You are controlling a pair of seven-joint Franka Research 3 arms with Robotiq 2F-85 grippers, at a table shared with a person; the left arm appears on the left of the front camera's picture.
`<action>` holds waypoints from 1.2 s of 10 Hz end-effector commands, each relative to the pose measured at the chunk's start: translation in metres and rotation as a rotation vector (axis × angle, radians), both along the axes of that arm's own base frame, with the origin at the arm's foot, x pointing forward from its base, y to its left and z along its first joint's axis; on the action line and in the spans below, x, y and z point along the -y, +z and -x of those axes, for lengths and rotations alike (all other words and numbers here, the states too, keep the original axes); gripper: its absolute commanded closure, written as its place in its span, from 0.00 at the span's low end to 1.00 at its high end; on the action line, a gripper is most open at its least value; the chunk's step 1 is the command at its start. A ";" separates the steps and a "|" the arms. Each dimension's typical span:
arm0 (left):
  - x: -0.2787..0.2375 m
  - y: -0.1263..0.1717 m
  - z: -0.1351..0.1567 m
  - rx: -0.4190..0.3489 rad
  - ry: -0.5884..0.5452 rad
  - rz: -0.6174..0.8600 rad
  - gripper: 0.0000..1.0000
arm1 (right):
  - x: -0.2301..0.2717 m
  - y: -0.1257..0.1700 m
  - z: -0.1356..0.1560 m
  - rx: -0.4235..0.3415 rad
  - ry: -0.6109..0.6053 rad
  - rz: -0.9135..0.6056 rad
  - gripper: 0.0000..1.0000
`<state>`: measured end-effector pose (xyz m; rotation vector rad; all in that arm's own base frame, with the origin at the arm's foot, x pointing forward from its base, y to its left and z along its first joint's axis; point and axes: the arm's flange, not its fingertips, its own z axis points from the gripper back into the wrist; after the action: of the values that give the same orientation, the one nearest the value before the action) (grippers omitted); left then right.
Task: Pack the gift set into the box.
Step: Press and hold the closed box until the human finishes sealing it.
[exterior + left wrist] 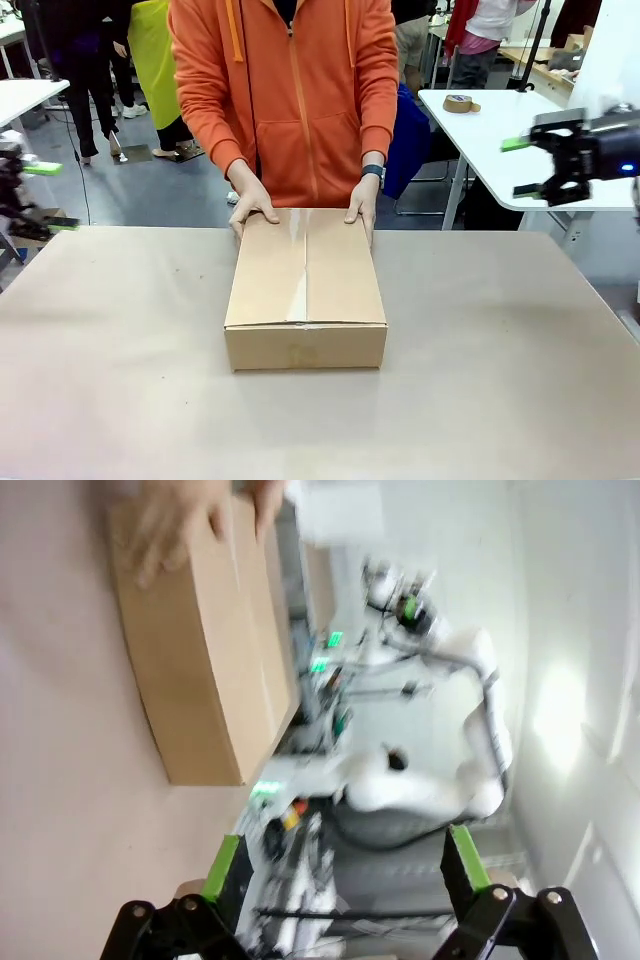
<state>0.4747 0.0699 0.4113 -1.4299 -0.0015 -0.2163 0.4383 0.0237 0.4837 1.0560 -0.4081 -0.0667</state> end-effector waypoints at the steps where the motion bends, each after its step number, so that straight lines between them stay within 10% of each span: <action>1: 0.109 0.000 -0.021 0.178 -0.215 -0.078 0.00 | -0.114 -0.022 -0.044 0.149 0.397 -0.049 0.00; 3: 0.168 -0.023 -0.017 0.272 -0.323 -0.115 0.00 | -0.187 -0.057 -0.040 0.190 0.542 -0.044 0.00; 7: 0.187 -0.017 -0.017 0.200 -0.311 -0.116 0.00 | -0.207 -0.061 -0.027 0.139 0.525 0.011 0.00; 9: 0.213 -0.013 -0.023 0.836 -0.501 0.175 0.00 | -0.201 -0.066 -0.034 0.818 0.738 -0.227 0.00; 10: 0.210 -0.010 -0.016 1.121 -0.473 0.265 0.00 | -0.183 -0.072 -0.031 0.942 0.723 -0.361 0.00; 12: 0.200 -0.012 -0.007 1.440 -0.360 0.359 0.00 | -0.167 -0.082 -0.024 1.138 0.666 -0.246 0.00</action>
<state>0.4995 -0.1401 0.4120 -1.3311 -0.5672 -1.1663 0.4729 0.1979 0.4275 1.2991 -0.8763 0.9279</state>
